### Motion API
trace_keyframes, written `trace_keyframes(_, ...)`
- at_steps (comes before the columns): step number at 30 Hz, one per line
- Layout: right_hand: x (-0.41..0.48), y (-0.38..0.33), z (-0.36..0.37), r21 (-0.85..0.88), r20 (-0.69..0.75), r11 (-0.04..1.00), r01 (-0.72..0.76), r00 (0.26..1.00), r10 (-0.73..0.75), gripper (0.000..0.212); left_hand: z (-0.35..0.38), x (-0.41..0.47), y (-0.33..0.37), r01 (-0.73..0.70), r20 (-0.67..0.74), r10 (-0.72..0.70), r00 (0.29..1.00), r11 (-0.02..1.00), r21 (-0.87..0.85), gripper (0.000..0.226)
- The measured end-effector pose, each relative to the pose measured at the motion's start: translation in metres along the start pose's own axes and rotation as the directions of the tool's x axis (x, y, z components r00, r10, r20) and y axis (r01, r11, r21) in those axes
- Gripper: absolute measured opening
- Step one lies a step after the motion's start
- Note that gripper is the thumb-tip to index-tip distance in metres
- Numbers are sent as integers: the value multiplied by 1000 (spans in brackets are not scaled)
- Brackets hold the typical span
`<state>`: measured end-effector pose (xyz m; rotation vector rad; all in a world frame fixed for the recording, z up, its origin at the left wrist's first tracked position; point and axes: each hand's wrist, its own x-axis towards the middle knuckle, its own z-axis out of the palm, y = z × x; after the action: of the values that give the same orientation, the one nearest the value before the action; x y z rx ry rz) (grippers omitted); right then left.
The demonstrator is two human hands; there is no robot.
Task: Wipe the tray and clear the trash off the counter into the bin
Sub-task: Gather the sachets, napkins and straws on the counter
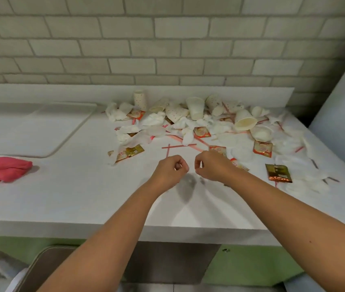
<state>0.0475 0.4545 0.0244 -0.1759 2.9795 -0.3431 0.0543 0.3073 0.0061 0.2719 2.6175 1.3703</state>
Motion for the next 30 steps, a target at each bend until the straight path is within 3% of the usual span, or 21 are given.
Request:
trace_keyframes(6,5,88,-1,39,-67,970,-241,968,244,23,61,25,27,-20,82,14,997,997,74,2)
trace_keyframes(12,8,122,14,60,-58,920,-387,919,390,49,109,44,50,74,63,-95,993,956,282,38)
trace_keyframes(17,20,131,22,188,14,901,-391,918,396,53,133,51,61,125,94,-188,978,882,454,52)
trace_keyframes(24,18,149,5,388,39,880,-274,959,281,23,143,69,62,223,113,-290,950,889,399,39)
trace_keyframes(27,8,158,-2,507,208,809,-298,953,220,19,146,72,62,244,107,-308,945,887,391,24)
trace_keyframes(30,-1,164,-6,462,280,841,-280,946,161,27,145,77,59,290,82,-322,943,919,268,11)
